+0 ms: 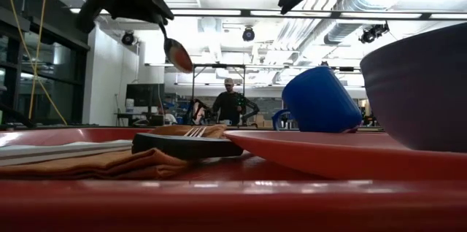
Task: Set up tray
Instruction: Put the blue spoon on top of the orange napkin on the serving tray
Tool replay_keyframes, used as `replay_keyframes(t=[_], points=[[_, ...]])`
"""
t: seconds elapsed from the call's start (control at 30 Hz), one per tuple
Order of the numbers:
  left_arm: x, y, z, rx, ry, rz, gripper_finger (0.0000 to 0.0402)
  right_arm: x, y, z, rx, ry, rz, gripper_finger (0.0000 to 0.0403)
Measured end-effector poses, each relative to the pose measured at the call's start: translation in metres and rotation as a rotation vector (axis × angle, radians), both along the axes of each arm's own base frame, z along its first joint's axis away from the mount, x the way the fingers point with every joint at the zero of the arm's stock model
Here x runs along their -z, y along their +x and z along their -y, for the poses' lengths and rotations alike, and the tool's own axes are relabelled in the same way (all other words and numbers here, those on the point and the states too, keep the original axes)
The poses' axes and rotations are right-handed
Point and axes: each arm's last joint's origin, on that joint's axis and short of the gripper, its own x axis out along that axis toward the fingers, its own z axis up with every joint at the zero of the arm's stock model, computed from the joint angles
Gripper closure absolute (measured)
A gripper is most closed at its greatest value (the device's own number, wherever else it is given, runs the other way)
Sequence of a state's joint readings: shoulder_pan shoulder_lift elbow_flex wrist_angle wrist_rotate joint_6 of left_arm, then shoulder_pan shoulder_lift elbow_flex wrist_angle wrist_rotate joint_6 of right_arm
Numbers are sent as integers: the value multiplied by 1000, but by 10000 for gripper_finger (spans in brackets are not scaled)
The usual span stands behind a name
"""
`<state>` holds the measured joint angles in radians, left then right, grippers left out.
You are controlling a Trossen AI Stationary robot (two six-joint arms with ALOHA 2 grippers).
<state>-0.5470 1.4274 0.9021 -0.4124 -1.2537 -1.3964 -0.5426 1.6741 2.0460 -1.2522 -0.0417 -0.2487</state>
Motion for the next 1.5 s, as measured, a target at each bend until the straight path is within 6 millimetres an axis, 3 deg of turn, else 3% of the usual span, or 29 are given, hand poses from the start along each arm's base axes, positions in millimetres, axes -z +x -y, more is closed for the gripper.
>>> replay_keyframes(t=[0.33,0.53,0.8,1.03,1.4,1.5], points=[[25,1,32,-41,94,139,331,0,0,-1,-42,4,4,162],[54,14,46,-64,107,195,331,0,1,-2,-72,23,16,162],[93,16,69,11,83,158,331,1,0,-3,-96,30,1,162],[103,13,60,48,91,-5,331,2,-1,-3,-102,34,-11,162],[107,8,58,76,42,-90,330,3,-2,-4,-103,43,-27,162],[109,8,58,95,13,-130,285,3,-2,-4,-104,42,-27,162]])
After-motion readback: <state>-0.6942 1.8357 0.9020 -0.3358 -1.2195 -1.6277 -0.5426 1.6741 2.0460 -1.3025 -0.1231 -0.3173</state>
